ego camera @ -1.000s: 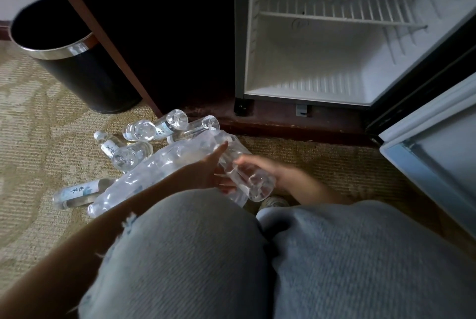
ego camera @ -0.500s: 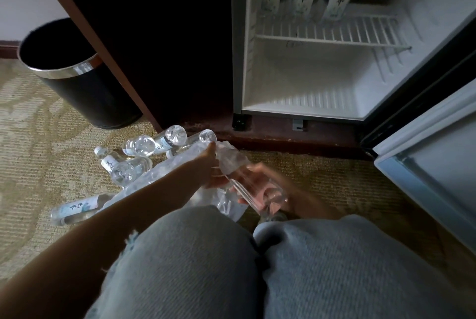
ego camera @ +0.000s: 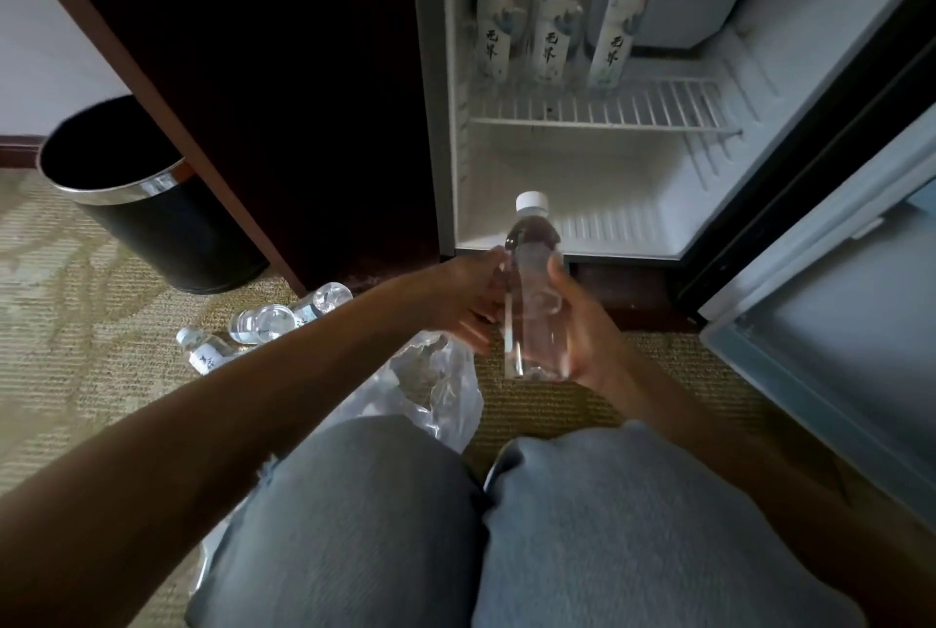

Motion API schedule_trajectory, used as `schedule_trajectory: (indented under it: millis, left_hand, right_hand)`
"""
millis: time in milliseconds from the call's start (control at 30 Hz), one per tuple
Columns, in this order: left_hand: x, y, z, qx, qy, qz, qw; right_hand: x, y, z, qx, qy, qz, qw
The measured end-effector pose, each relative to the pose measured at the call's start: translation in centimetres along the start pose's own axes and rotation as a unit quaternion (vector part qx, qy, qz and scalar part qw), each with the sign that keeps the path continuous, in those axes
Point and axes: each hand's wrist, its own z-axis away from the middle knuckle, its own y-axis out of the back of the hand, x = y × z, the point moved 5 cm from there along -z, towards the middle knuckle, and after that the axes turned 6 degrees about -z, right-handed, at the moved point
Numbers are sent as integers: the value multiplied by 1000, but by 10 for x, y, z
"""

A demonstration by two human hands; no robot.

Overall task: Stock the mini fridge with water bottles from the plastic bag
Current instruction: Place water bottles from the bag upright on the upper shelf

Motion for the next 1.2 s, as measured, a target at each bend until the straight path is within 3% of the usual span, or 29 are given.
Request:
schedule_trajectory:
  millis: [167, 233, 600, 933, 1200]
  left_hand:
    - [0, -12, 3, -10, -29, 71, 997]
    - [-2, -9, 0, -9, -43, 47, 998]
    - [8, -10, -11, 14, -73, -1, 997]
    - [40, -11, 21, 104, -133, 80, 982]
    - [79, -36, 58, 146, -199, 66, 967]
  right_hand:
    - [-2, -16, 6, -72, 32, -65, 995]
    - [-2, -17, 8, -86, 31, -77, 993]
    - [-4, 10, 1, 37, 22, -5, 999]
    - [-36, -14, 29, 38, 26, -7, 999]
    - [-81, -30, 80, 10, 83, 54, 995]
